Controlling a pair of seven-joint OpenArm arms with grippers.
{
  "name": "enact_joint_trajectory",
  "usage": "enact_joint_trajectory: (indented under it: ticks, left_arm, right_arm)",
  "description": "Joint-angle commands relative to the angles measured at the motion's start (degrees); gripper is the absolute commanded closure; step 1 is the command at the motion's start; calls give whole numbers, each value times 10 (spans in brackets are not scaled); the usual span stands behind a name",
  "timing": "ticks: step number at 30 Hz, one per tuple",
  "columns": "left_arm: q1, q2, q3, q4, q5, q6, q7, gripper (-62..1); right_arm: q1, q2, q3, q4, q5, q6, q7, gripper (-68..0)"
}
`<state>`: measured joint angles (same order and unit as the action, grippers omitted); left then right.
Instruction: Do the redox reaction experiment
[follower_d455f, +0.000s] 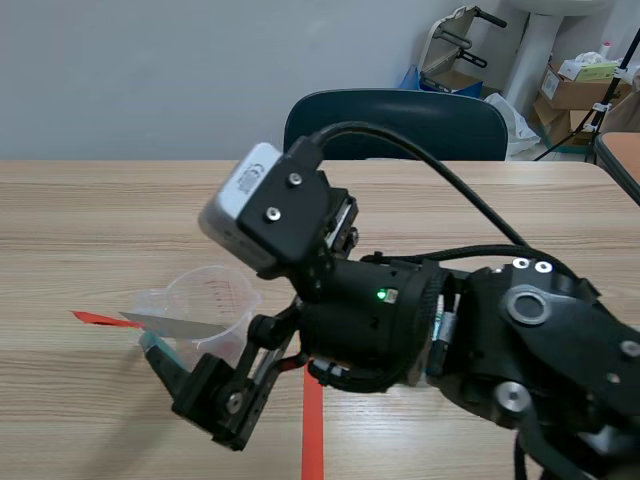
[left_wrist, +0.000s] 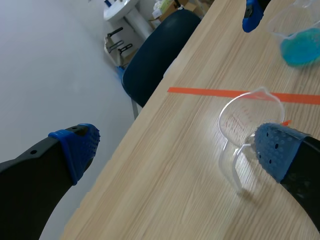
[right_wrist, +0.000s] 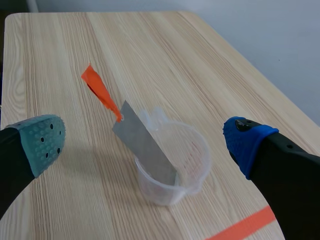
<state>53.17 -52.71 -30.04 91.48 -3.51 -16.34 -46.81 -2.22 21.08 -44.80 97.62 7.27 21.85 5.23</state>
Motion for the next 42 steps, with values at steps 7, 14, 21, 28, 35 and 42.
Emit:
enact_joint_trajectory:
  ticks: [7,14,21,28,35,42]
  left_arm:
    - [22,2,-15,-76,-6,3,-113,-623]
    - [31,1,-32,-123,-3,1,-181,-623]
    - [31,-2,-32,-123,44,-21,-240,-623]
    - [31,-29,-30,-119,63,-74,-266,-623]
    - [31,-44,-14,-99,76,-74,-282,-623]
    - [31,-45,-5,-77,77,-73,-270,-623]
  right_arm:
    - [55,-59,-52,-73,-18,-6,3,-679]
    - [97,-114,-89,-145,-33,-31,3,-679]
    - [110,-141,-99,-169,-57,-60,5,-671]
    - [110,-141,-99,-169,-56,-61,5,-476]
    - [110,-141,-99,-169,-56,-60,7,-276]
    - [110,-138,-99,-165,-56,-60,16,-152]
